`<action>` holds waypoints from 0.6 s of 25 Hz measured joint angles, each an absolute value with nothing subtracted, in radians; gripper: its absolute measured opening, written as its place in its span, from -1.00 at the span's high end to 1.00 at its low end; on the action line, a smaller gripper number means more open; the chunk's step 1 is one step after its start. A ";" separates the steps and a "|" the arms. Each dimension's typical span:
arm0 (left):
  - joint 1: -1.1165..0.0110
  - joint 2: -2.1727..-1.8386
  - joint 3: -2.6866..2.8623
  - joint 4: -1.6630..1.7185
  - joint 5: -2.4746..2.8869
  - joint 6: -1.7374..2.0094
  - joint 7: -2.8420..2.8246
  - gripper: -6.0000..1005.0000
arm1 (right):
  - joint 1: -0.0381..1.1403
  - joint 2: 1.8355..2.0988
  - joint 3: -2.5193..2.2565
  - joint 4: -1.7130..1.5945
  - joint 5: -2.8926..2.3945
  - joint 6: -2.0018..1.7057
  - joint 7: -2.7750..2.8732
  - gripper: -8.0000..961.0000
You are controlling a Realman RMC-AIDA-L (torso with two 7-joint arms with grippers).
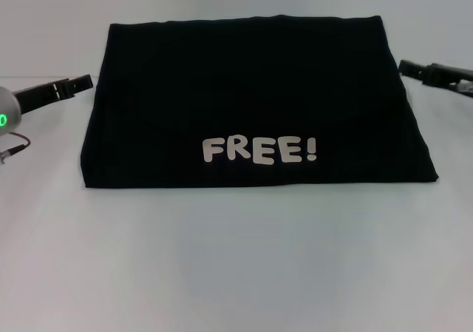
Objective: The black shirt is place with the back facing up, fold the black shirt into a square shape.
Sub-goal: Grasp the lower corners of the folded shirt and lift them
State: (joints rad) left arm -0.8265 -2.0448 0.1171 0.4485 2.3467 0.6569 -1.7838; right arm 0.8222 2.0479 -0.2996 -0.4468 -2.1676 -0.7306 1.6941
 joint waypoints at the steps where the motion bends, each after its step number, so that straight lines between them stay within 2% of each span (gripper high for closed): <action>1: -0.816 -2.045 0.117 0.460 2.337 0.684 -1.789 -0.46 | 0.808 2.048 -0.300 -0.461 -2.142 -0.763 1.691 -0.06; 5: -0.754 -2.046 0.121 0.524 2.286 0.876 -1.824 -0.62 | 0.754 2.039 -0.301 -0.508 -2.098 -0.899 1.690 -0.41; 10: -0.676 -2.050 0.123 0.591 2.292 1.125 -1.844 -0.79 | 0.706 1.995 -0.303 -0.512 -2.096 -1.082 1.708 -0.67; 12: -0.649 -2.054 0.130 0.616 2.300 1.191 -1.861 -0.80 | 0.693 1.979 -0.304 -0.507 -2.096 -1.132 1.725 -0.67; 15: -0.618 -2.056 0.153 0.648 2.305 1.265 -1.915 -0.81 | 0.676 1.972 -0.306 -0.506 -2.096 -1.160 1.741 -0.68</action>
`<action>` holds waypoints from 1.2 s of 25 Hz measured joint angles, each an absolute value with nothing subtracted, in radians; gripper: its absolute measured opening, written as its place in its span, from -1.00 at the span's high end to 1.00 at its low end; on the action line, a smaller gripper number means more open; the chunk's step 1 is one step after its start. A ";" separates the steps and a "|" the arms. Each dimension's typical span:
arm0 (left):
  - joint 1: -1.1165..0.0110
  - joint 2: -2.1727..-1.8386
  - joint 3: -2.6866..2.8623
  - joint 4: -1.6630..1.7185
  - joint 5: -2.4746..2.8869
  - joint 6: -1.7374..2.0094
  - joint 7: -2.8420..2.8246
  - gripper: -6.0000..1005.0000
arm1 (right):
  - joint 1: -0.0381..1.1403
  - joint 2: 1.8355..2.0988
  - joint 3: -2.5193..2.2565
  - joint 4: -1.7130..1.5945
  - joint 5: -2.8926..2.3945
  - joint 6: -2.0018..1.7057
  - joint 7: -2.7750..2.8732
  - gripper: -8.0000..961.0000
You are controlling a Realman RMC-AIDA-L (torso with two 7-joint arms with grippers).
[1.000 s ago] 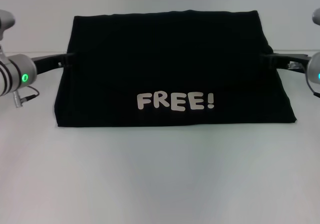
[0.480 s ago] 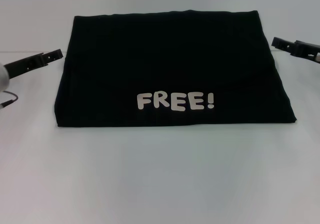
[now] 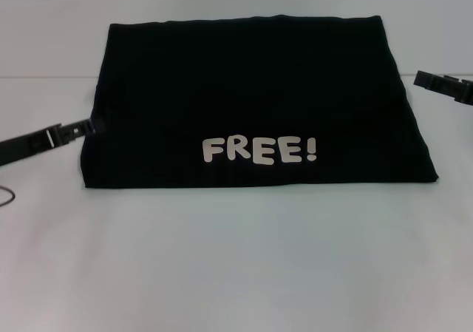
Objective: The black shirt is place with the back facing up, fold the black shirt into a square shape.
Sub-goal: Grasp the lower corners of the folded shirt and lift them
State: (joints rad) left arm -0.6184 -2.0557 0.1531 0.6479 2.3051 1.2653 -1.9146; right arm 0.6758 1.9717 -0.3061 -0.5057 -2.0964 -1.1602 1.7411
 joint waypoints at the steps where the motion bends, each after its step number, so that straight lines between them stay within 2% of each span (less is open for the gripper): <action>1: -0.608 -2.056 0.167 0.657 2.306 1.287 -1.945 -0.81 | 0.676 1.972 -0.306 -0.506 -2.096 -1.160 1.741 -0.68; 8: -0.593 -2.057 0.212 0.676 2.406 1.286 -2.085 -0.81 | 0.682 1.983 -0.311 -0.503 -2.099 -1.141 1.743 -0.68; 30: -0.636 -2.070 0.400 0.617 2.423 1.098 -2.079 -0.81 | 0.690 1.983 -0.314 -0.497 -2.096 -1.095 1.744 -0.68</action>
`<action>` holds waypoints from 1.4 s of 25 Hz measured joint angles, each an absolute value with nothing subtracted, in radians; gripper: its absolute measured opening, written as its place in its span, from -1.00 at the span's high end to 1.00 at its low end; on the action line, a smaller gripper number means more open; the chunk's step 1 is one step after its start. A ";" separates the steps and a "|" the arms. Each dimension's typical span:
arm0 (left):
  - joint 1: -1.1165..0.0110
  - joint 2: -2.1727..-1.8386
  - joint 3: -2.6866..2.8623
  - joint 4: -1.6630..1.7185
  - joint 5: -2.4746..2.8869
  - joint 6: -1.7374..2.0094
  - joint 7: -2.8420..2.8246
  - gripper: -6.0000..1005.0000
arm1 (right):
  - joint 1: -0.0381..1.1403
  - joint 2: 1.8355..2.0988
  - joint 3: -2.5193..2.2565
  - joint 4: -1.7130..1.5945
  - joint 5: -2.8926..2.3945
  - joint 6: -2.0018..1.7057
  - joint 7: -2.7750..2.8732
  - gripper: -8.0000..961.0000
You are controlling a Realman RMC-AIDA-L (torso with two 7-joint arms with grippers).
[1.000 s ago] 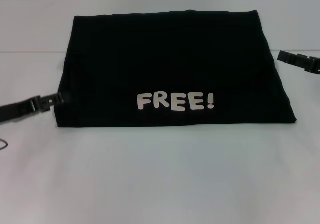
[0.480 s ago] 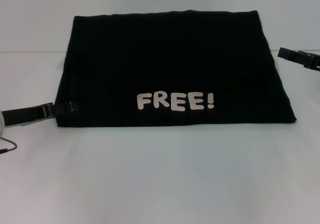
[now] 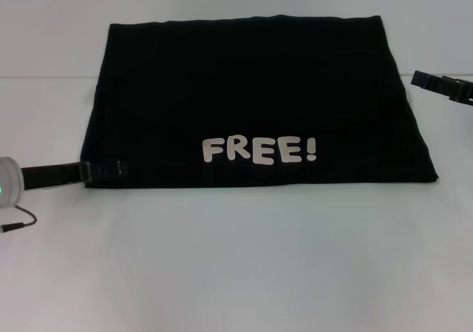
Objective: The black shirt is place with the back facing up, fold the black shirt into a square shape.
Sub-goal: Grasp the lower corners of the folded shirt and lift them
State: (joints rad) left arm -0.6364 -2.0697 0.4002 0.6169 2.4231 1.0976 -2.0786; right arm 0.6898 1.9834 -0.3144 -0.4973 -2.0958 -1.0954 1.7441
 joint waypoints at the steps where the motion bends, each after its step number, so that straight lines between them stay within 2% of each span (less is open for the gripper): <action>1: -0.634 -2.070 0.403 0.619 2.423 1.099 -2.078 -0.81 | 0.690 1.983 -0.314 -0.496 -2.096 -1.094 1.744 -0.68; 8: -0.631 -2.071 0.413 0.625 2.427 1.112 -2.069 -0.81 | 0.692 1.983 -0.314 -0.492 -2.099 -1.086 1.744 -0.68; 18: -0.633 -2.071 0.421 0.627 2.464 1.094 -2.051 -0.58 | 0.692 1.983 -0.314 -0.492 -2.097 -1.085 1.744 -0.68; 30: -0.635 -2.070 0.422 0.634 2.478 1.079 -2.051 0.30 | 0.691 1.983 -0.314 -0.494 -2.095 -1.088 1.744 -0.68; 32: -0.636 -2.070 0.422 0.634 2.479 1.074 -2.051 0.76 | 0.689 1.982 -0.314 -0.494 -2.095 -1.087 1.744 -0.68; 35: -0.637 -2.069 0.422 0.633 2.483 1.066 -2.051 0.90 | 0.688 1.979 -0.314 -0.493 -2.098 -1.085 1.744 -0.68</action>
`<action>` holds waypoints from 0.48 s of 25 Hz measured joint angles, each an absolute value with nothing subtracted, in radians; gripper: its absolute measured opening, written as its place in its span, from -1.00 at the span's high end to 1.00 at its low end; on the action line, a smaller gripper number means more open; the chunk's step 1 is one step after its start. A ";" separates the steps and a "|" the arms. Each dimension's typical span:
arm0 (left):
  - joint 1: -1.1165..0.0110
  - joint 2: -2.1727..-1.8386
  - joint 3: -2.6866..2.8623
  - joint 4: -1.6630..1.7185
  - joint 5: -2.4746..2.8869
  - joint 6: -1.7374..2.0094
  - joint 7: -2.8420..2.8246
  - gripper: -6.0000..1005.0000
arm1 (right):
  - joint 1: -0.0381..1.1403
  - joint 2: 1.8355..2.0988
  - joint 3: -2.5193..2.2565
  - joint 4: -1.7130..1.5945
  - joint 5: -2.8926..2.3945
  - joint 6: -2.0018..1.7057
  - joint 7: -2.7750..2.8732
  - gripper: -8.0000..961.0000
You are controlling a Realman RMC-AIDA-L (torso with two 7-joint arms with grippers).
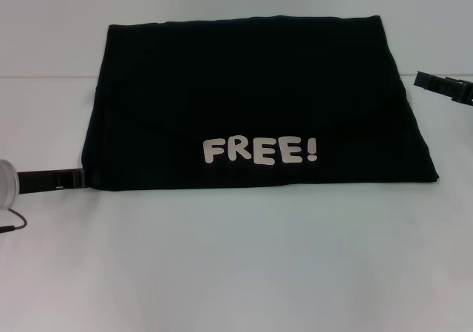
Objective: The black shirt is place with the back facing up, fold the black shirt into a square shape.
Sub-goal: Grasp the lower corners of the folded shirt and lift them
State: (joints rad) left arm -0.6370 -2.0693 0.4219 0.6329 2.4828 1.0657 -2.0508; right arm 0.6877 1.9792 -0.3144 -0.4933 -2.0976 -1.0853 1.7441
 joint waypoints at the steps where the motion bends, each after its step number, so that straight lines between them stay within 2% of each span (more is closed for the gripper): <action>1: -0.638 -2.069 0.422 0.633 2.484 1.064 -2.051 0.94 | 0.687 1.977 -0.317 -0.493 -2.102 -1.085 1.748 -0.68; 4: -0.640 -2.067 0.422 0.644 2.485 1.078 -2.057 0.99 | 0.685 1.962 -0.346 -0.496 -2.135 -1.084 1.799 -0.68; 10: -0.641 -2.055 0.412 0.704 2.485 1.192 -2.064 0.99 | 0.683 1.887 -0.507 -0.505 -2.278 -1.102 2.063 -0.68; 12: -0.641 -2.052 0.411 0.709 2.485 1.207 -2.065 0.99 | 0.678 1.883 -0.527 -0.512 -2.295 -1.106 2.096 -0.67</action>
State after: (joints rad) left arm -0.6412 -2.0516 0.4109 0.7095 2.4851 1.2067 -2.0647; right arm 0.6781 1.8829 -0.5272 -0.5121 -2.2955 -1.1063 2.0958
